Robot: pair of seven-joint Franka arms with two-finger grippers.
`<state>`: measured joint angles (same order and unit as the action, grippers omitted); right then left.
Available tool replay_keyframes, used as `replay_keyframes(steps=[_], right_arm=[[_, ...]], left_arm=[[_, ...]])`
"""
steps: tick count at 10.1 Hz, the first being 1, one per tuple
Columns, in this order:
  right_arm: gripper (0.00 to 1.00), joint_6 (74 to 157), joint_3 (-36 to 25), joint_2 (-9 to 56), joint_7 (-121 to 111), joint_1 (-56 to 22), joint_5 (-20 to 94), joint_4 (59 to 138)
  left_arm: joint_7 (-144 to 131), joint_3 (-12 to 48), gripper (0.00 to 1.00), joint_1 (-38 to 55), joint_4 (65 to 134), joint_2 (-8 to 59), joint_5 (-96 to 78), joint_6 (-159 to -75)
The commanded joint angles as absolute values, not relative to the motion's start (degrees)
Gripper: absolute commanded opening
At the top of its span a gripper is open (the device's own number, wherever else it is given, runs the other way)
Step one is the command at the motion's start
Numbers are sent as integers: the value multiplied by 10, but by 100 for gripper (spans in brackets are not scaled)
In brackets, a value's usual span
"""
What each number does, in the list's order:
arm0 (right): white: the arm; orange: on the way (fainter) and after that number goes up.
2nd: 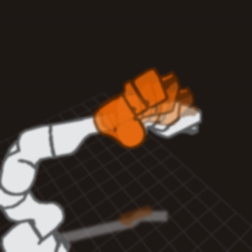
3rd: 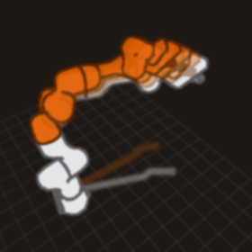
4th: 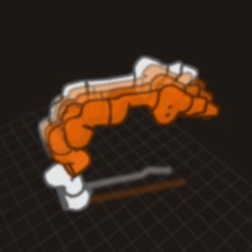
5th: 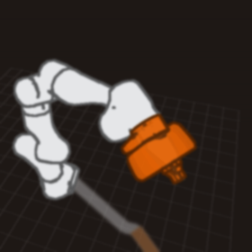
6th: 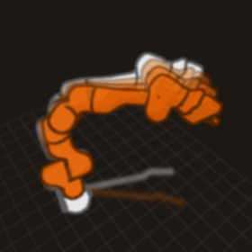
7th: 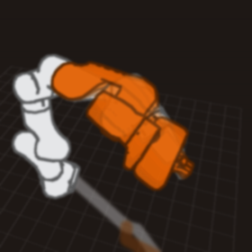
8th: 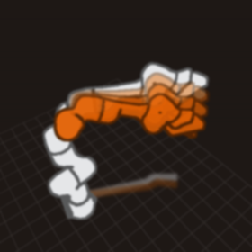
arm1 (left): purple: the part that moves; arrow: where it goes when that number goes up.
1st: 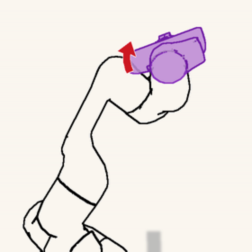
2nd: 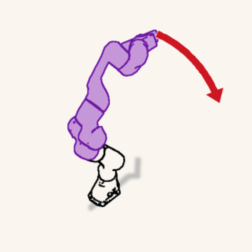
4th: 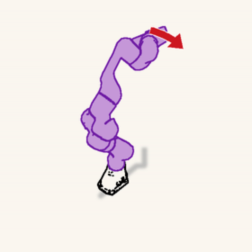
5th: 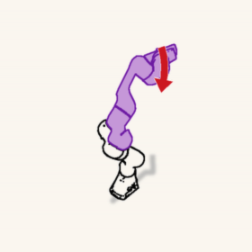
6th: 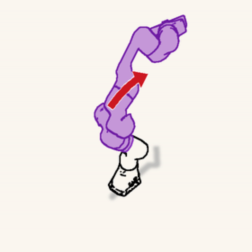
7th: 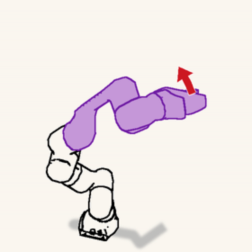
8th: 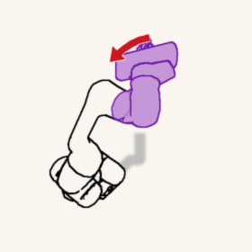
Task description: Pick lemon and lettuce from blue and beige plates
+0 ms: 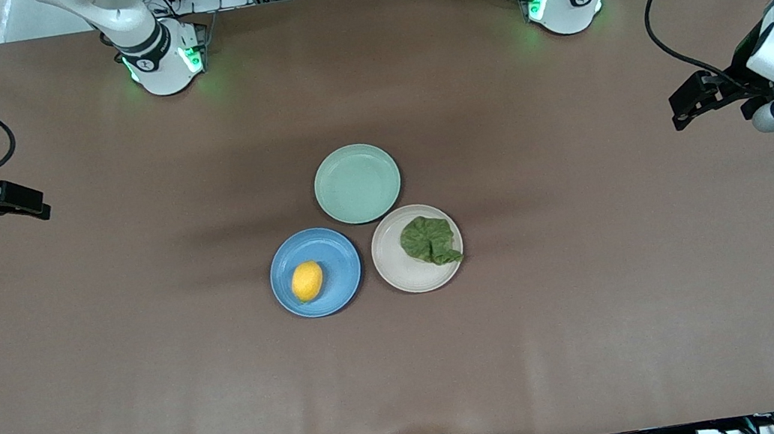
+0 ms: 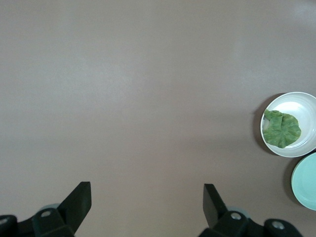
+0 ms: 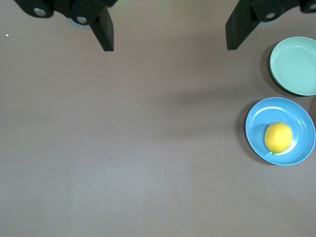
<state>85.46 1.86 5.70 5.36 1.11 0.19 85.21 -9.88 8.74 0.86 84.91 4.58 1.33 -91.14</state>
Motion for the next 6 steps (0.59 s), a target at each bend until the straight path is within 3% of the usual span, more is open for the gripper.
replay_keyframes(steps=[1,6], right_arm=[[100,853,26,51,48,23,12,858],[100,862,27,59,55,18,21,853]], left_arm=[[-85,91,100,8,859,33,28,-905],[-95,103,100,62,856,88,17,-942]])
